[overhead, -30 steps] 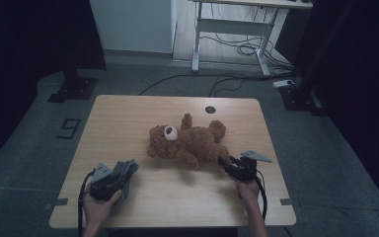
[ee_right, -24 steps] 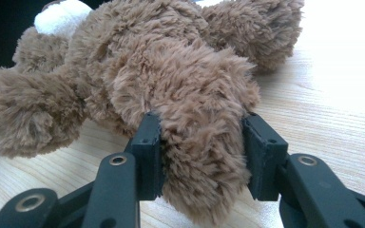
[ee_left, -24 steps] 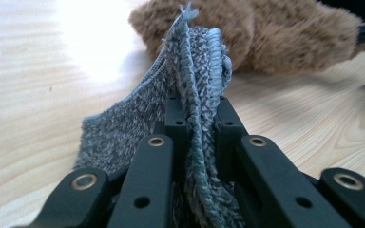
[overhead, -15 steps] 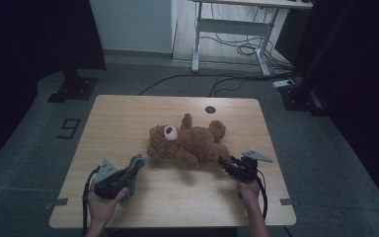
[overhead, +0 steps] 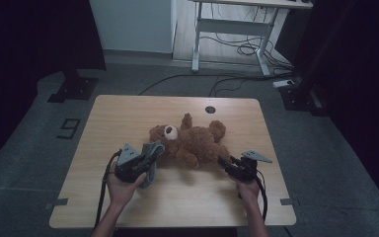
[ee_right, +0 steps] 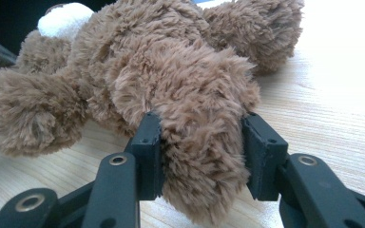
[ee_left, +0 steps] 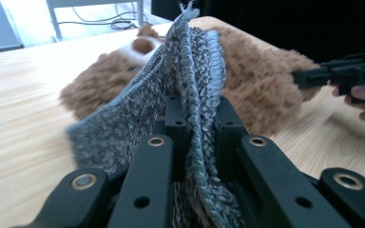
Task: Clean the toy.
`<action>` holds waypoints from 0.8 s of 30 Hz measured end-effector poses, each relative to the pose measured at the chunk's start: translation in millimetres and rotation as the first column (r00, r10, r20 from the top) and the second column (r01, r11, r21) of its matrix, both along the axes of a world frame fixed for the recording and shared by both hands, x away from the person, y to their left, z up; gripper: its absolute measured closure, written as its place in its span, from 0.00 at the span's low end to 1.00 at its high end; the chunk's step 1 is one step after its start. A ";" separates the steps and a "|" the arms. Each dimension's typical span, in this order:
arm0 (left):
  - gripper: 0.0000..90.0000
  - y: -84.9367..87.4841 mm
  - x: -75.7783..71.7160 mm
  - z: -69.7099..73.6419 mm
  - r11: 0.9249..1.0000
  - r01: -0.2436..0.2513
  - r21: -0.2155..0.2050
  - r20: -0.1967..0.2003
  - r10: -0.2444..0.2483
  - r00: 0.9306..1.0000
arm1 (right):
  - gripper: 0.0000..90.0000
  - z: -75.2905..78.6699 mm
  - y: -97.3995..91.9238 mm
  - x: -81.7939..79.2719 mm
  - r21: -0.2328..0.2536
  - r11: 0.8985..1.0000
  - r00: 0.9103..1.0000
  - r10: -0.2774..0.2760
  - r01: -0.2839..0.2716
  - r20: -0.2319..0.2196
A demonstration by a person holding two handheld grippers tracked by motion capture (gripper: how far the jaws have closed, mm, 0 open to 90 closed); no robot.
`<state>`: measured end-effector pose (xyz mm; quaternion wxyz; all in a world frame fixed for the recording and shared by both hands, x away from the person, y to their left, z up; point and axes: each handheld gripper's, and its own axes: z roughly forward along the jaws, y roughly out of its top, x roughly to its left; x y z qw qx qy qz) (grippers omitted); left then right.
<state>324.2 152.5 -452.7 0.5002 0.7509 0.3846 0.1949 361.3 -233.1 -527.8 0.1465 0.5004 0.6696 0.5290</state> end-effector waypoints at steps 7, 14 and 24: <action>0.89 -36.0 27.4 1.9 0.998 0.051 0.029 -0.025 -0.050 0.998 | 0.64 -0.6 1.4 -0.1 -0.008 1.000 1.000 -0.004 0.004 0.006; 0.89 -62.4 53.5 -8.6 0.997 0.069 0.046 -0.085 -0.065 0.994 | 0.70 0.1 2.3 -0.4 -0.030 1.000 1.000 0.001 0.000 0.031; 0.90 -54.5 61.6 -36.9 0.997 0.051 0.055 -0.144 -0.043 0.989 | 0.71 1.4 0.5 -0.7 -0.046 0.999 0.999 0.027 -0.025 0.044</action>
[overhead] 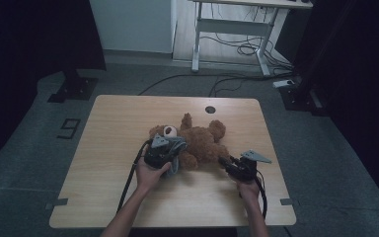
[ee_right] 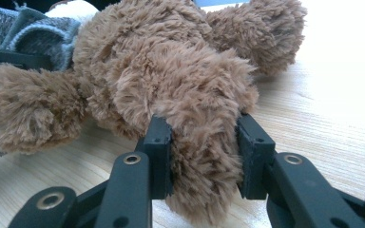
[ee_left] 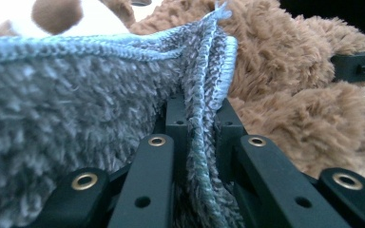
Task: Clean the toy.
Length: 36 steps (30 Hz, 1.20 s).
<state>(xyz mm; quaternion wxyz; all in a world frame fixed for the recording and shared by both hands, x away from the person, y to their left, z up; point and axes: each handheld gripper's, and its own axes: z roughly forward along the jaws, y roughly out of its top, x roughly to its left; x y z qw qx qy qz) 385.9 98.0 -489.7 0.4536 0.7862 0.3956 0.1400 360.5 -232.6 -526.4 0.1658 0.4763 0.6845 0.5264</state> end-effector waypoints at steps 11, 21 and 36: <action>0.90 46.9 -11.9 13.1 0.995 -0.101 0.014 0.039 0.100 0.994 | 0.71 0.8 -1.5 -0.4 -0.005 1.000 1.000 0.012 -0.012 0.005; 0.90 76.0 -16.8 21.5 0.988 -0.150 -0.028 0.021 0.150 0.988 | 0.71 -0.2 -2.3 0.3 0.001 1.000 1.000 0.017 -0.017 -0.002; 0.90 -63.1 1.3 64.0 0.990 0.127 -0.061 0.057 -0.124 0.991 | 0.71 -0.8 -2.9 0.3 0.020 1.000 1.000 0.020 -0.020 -0.011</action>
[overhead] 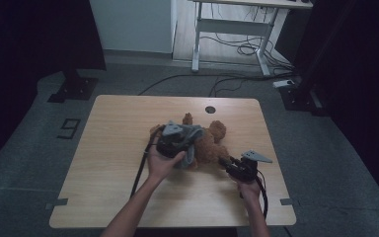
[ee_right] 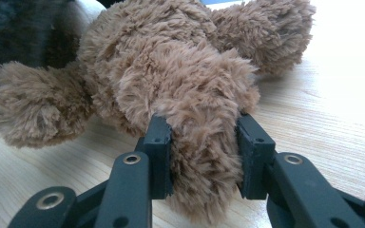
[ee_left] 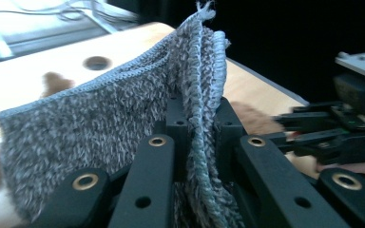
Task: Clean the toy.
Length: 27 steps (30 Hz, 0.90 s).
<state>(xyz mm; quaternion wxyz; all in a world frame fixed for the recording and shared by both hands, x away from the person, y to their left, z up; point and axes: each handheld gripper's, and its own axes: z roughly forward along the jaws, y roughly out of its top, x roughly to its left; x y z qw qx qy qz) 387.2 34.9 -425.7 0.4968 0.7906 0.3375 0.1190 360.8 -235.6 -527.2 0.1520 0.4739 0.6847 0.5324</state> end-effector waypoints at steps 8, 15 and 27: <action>0.89 -33.8 0.0 -53.3 0.995 0.056 0.085 -0.130 -0.044 0.990 | 0.71 0.0 -1.9 -0.2 0.004 1.000 1.000 0.010 -0.010 -0.005; 0.89 2.7 -6.5 -55.0 0.998 0.022 0.062 -0.145 -0.013 0.989 | 0.71 -1.9 -4.6 2.0 0.018 1.000 1.000 0.021 -0.021 -0.009; 0.89 92.7 -13.5 -48.3 0.992 -0.118 0.042 -0.151 0.123 0.981 | 0.70 -2.9 -8.3 3.0 0.031 0.999 0.999 0.034 -0.033 -0.012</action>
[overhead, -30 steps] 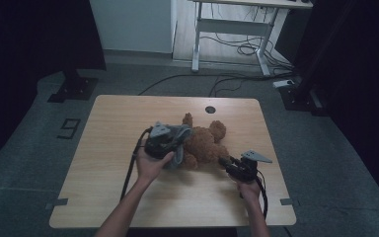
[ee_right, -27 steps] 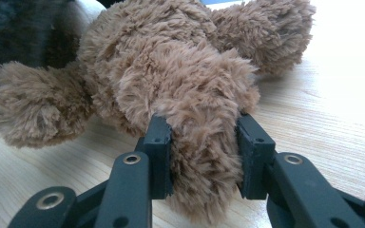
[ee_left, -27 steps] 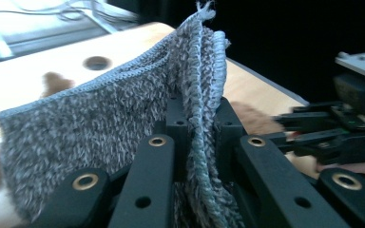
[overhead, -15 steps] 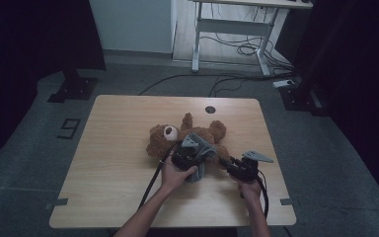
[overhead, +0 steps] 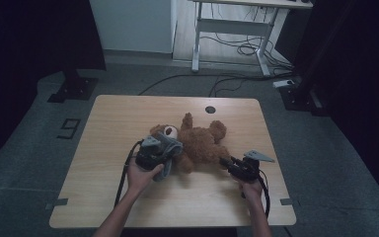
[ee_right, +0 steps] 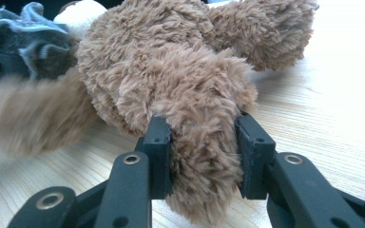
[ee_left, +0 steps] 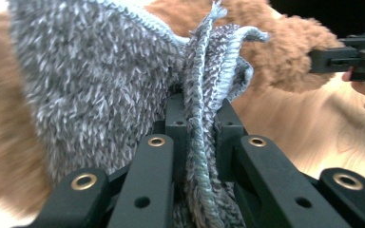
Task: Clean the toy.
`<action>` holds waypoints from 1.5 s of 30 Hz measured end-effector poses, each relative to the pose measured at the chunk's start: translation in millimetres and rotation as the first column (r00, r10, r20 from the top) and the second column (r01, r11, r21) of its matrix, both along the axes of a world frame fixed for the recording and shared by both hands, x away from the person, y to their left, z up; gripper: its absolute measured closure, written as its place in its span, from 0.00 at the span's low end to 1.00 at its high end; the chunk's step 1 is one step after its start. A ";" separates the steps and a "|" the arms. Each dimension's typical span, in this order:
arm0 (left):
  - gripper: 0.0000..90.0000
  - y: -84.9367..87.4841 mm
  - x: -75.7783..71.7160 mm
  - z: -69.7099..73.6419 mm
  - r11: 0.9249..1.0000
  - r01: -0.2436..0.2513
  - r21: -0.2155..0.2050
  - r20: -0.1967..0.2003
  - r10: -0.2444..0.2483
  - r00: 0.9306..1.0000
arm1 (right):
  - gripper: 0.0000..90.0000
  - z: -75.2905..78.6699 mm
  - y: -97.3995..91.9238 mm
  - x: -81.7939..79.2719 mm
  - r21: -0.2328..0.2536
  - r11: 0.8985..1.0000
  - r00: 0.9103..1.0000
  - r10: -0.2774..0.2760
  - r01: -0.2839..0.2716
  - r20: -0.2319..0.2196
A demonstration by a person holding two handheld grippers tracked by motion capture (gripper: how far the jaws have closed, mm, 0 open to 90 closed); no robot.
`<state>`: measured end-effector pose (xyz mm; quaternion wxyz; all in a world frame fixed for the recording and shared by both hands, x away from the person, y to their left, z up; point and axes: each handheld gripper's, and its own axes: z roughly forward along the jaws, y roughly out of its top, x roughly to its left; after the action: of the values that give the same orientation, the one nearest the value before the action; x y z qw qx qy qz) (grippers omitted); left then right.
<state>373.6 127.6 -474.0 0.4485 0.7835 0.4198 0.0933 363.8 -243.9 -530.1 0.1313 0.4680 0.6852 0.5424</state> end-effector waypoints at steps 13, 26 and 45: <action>0.89 -43.6 2.6 30.7 0.996 0.073 -0.043 0.082 -0.070 0.994 | 0.70 -1.1 0.9 0.2 0.007 1.000 1.000 -0.002 0.002 -0.003; 0.89 -157.2 16.4 1.0 0.973 0.225 0.049 0.008 -0.225 0.974 | 0.70 -0.4 1.2 -0.8 0.007 1.000 1.000 -0.004 0.004 -0.002; 0.90 -77.3 5.7 12.1 0.990 0.081 0.113 0.064 -0.088 0.994 | 0.71 1.1 -0.6 -0.9 0.000 1.000 1.000 0.008 -0.008 0.000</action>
<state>379.4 50.3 -461.8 0.4224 0.8205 0.3648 0.1239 362.9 -244.5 -529.1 0.1290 0.4651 0.6871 0.5430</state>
